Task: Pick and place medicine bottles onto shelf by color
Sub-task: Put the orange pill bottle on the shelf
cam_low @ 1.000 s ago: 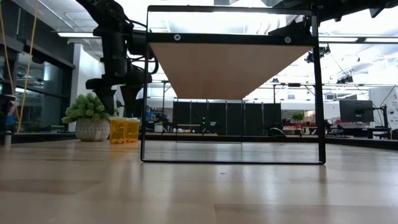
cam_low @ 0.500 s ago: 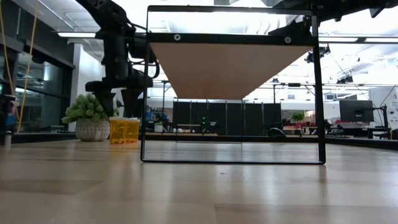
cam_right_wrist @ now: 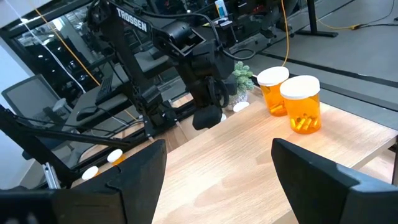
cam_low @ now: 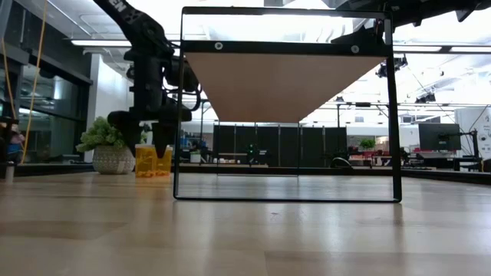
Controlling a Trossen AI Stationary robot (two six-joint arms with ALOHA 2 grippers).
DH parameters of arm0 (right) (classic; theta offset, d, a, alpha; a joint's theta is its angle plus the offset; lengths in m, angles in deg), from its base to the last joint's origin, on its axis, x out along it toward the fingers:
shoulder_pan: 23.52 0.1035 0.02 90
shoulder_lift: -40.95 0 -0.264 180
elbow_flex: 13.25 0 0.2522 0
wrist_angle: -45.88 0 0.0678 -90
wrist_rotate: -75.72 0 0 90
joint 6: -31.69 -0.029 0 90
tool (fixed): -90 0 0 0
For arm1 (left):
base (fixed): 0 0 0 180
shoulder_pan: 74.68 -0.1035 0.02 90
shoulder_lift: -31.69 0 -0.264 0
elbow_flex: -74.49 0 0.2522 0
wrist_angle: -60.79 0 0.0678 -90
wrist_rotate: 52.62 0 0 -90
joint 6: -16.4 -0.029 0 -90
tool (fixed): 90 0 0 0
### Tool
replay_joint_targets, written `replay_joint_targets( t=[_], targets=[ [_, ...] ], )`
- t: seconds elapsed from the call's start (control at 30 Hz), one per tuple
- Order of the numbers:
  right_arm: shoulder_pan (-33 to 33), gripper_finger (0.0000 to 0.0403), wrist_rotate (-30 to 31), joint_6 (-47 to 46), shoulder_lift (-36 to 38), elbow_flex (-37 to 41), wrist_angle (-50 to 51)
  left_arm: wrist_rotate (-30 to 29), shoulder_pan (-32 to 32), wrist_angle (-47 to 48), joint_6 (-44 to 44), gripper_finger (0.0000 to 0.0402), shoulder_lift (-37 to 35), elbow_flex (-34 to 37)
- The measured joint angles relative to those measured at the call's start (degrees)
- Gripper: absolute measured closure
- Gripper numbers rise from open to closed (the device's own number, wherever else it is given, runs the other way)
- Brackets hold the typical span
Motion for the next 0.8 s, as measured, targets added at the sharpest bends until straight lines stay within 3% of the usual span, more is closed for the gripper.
replay_joint_targets(
  t=[0.8],
  targets=[
    [0.0,0.0121,0.0,0.0,0.0,0.0,0.0,-1.3,0.0,0.1,0.0,0.008,0.1,0.0]
  ],
)
